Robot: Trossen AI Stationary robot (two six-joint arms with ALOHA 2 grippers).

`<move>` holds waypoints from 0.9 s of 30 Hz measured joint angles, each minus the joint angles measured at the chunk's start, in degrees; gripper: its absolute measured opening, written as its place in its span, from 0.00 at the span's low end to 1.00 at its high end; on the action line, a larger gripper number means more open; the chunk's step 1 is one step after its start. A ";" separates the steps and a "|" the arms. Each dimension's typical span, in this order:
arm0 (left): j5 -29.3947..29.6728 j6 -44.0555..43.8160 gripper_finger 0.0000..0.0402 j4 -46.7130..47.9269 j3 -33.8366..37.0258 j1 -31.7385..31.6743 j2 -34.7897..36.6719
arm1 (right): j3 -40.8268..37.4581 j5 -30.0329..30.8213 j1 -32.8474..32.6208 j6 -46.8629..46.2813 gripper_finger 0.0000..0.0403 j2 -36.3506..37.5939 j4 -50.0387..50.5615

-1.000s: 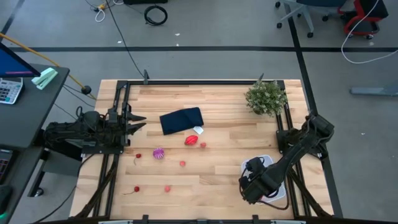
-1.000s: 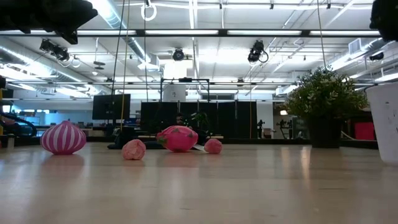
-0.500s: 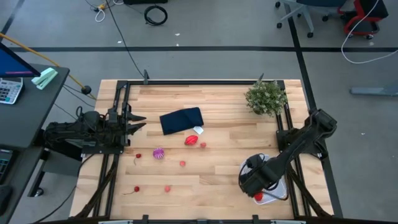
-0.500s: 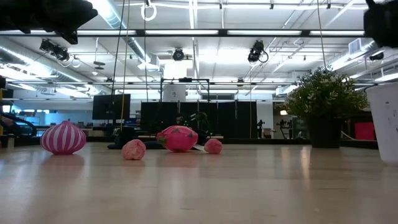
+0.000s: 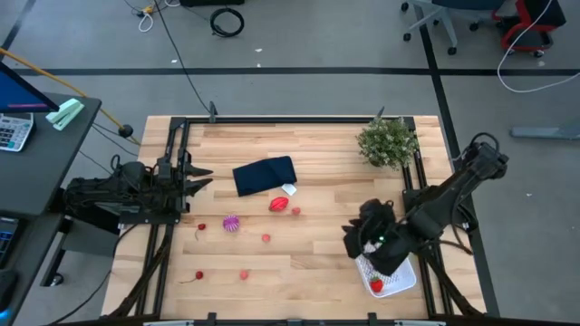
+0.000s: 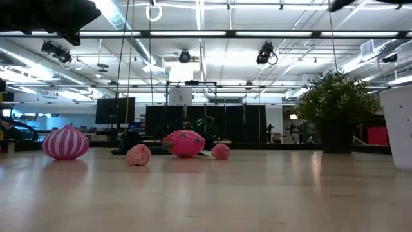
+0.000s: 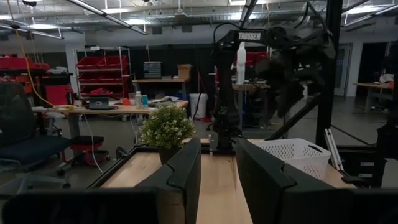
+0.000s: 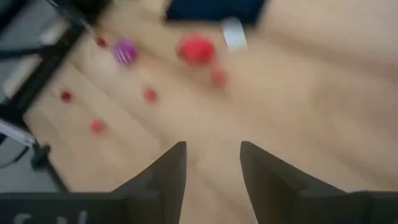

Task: Pick and placing Produce into tupperware
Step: Put the dragon fruit into the white bin

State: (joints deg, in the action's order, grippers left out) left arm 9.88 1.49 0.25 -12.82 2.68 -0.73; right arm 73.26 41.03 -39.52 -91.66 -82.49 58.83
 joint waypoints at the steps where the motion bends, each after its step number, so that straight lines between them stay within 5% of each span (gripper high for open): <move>1: -0.01 -0.96 0.27 0.00 0.00 0.01 0.01 | -0.06 1.16 0.66 3.96 0.39 -0.51 -1.41; 9: -0.04 -7.65 0.27 0.46 0.00 0.10 -1.02 | -1.01 -0.84 7.79 29.03 0.39 -9.22 -13.11; 15: -0.06 -10.08 0.30 0.74 -2.32 0.20 -8.95 | -1.01 -5.39 13.47 33.62 0.44 -14.07 -14.47; 22: 0.57 -12.83 0.38 2.78 -18.59 -1.15 -24.41 | -1.03 -5.53 18.61 33.22 0.47 -14.79 -14.11; 27: 0.63 -11.19 0.40 22.07 -34.57 -3.48 -36.62 | -1.03 -5.89 20.45 33.31 0.46 -14.32 -13.36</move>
State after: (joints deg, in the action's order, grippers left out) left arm 10.51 -9.70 22.32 -47.39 -0.80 -37.35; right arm 72.23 35.14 -19.07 -58.36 -96.81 45.47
